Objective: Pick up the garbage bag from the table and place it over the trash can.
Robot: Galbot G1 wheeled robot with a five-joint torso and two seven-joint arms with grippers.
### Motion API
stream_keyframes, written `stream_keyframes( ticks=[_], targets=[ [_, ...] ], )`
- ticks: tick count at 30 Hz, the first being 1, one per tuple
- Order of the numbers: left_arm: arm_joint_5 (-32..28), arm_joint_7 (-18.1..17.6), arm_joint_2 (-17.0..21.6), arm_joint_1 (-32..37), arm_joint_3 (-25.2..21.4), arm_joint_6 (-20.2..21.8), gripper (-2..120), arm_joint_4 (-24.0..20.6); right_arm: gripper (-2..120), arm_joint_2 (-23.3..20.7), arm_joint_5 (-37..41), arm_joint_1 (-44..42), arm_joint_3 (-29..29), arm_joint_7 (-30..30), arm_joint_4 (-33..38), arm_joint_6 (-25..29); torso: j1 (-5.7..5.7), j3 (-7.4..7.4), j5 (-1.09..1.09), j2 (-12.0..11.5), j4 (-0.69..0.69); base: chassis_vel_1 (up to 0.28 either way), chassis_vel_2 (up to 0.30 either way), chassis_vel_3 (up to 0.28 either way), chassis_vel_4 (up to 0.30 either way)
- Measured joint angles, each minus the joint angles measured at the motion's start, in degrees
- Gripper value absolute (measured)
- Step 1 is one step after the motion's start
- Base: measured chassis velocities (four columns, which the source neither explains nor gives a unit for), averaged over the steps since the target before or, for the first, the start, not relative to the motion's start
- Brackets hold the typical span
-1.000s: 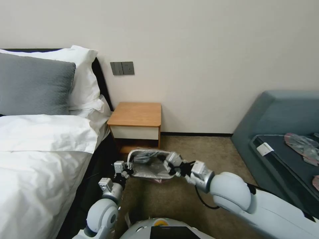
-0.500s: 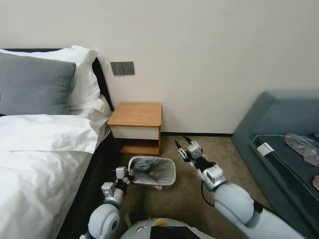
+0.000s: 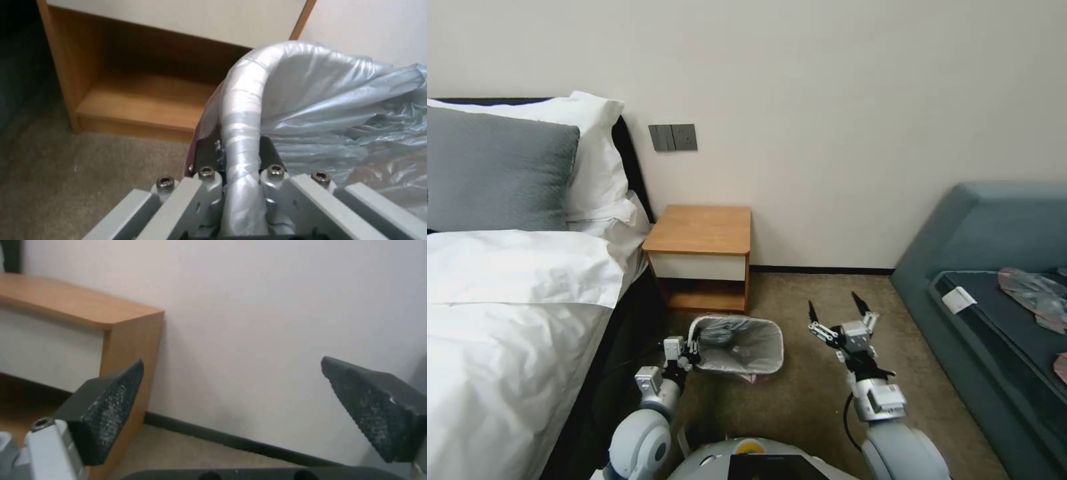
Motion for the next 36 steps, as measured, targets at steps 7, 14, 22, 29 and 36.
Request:
stream_keyframes(
  ticks=[7,14,22,29,36],
  targets=[
    [0.22,-2.91,-0.42,-1.10,3.28,1.30,3,0.80,100,1.59,0.43,0.49,0.47,-0.03,-0.12,1.59,0.00,0.00,0.01,0.00,0.01,0.000,0.000,0.000,0.000],
    [0.23,-5.61,-0.57,-1.82,6.47,1.72,3,2.21,100,1.36,1.19,1.81,0.73,0.15,-0.49,0.88,0.00,0.00,0.00,0.00,0.00,0.000,0.000,0.000,0.000],
    [0.15,-7.23,-0.85,-2.64,7.19,2.15,3,3.30,100,1.20,1.54,1.87,0.40,0.35,-0.76,0.75,0.00,0.00,0.01,0.00,0.00,0.000,0.000,0.000,0.000],
    [0.15,-7.74,-1.23,-2.81,7.65,2.28,7,4.25,100,0.61,2.14,1.98,0.19,0.59,-0.74,0.54,0.00,0.00,0.01,0.00,0.00,0.000,0.000,0.000,0.000],
    [0.21,-8.02,-1.69,-3.29,7.77,2.43,29,4.93,100,0.43,2.39,2.05,0.11,0.69,-0.58,0.29,0.00,0.00,0.01,0.00,0.00,0.000,0.000,0.000,0.000]
  ],
)
